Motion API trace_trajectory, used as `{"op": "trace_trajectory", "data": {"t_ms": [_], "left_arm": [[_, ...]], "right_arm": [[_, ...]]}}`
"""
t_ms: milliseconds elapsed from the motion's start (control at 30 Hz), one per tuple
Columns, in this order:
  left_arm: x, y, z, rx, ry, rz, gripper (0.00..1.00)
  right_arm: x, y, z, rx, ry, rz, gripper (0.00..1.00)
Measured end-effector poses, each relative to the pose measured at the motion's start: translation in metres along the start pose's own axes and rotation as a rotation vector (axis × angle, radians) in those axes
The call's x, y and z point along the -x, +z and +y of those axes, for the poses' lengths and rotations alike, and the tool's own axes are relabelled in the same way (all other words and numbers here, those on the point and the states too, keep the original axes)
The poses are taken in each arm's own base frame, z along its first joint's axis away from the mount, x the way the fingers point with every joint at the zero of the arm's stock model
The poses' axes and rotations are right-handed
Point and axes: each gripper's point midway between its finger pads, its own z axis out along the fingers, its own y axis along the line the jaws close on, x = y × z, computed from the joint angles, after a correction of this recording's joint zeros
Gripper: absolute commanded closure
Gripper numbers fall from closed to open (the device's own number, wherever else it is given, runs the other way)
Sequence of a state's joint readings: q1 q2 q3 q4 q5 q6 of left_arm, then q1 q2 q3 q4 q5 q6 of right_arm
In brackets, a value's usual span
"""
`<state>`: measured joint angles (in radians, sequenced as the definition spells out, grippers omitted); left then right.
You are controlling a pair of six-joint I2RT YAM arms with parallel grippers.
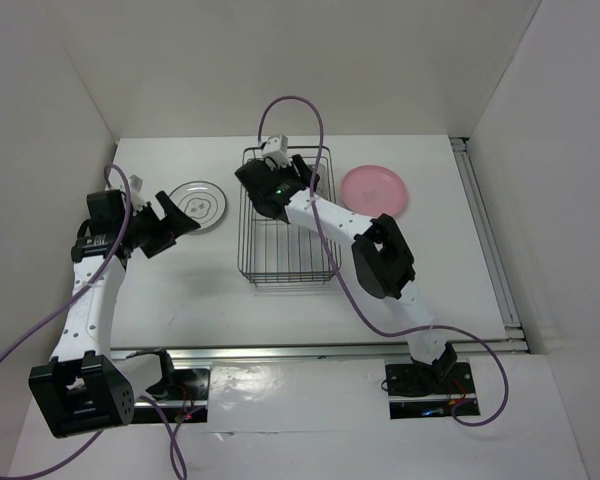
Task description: Load the plates into the dish rack
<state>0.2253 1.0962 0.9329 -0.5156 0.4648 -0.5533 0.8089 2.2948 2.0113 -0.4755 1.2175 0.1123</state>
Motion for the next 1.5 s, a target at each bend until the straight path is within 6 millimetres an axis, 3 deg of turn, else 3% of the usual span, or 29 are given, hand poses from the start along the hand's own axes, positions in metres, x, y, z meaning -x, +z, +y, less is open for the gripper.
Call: {"op": "trace_trajectory", "data": {"t_ms": [100, 167, 233, 333, 500, 600, 667, 733, 833, 900, 1100, 1233, 1433, 1500], "left_arm": [[0.001, 0.000, 0.002, 0.014, 0.000, -0.007, 0.01], [0.002, 0.001, 0.004, 0.025, -0.001, -0.012, 0.01], [0.003, 0.003, 0.009, 0.045, -0.016, -0.013, 0.01], [0.001, 0.016, 0.024, 0.099, -0.107, 0.020, 0.01], [-0.005, 0.045, 0.065, 0.272, -0.295, 0.062, 0.01], [0.005, 0.056, 0.085, 0.373, -0.380, 0.033, 0.03], [0.017, 0.067, 0.093, 0.403, -0.424, -0.001, 0.04], [0.024, 0.077, 0.100, 0.409, -0.456, -0.024, 0.06], [0.027, 0.094, 0.110, 0.413, -0.508, -0.055, 0.07], [0.025, 0.103, 0.117, 0.410, -0.539, -0.067, 0.11], [0.018, 0.136, 0.133, 0.386, -0.612, -0.054, 0.13], [0.034, 0.148, 0.129, 0.336, -0.619, -0.088, 0.13], [0.050, 0.163, 0.128, 0.296, -0.628, -0.120, 0.28], [0.050, 0.165, 0.130, 0.299, -0.632, -0.122, 0.28]], "right_arm": [[0.012, -0.001, -0.005, 0.053, 0.033, -0.001, 0.31], [0.030, -0.006, -0.014, 0.118, 0.086, -0.008, 0.29], [0.052, -0.020, -0.031, 0.212, 0.158, -0.029, 0.21], [0.086, -0.059, -0.080, 0.391, 0.305, -0.097, 0.11], [0.130, -0.142, -0.188, 0.654, 0.574, -0.292, 0.11], [0.134, -0.168, -0.213, 0.744, 0.658, -0.348, 0.10], [0.124, -0.179, -0.208, 0.798, 0.666, -0.346, 0.10], [0.100, -0.186, -0.188, 0.851, 0.624, -0.304, 0.10], [0.065, -0.186, -0.159, 0.885, 0.535, -0.221, 0.10], [0.054, -0.185, -0.155, 0.890, 0.507, -0.190, 0.10], [0.060, -0.192, -0.168, 0.905, 0.541, -0.212, 0.10], [0.061, -0.196, -0.174, 0.916, 0.549, -0.218, 0.10], [0.059, -0.199, -0.179, 0.919, 0.548, -0.218, 0.10], [0.059, -0.199, -0.180, 0.919, 0.548, -0.219, 0.10]]}}
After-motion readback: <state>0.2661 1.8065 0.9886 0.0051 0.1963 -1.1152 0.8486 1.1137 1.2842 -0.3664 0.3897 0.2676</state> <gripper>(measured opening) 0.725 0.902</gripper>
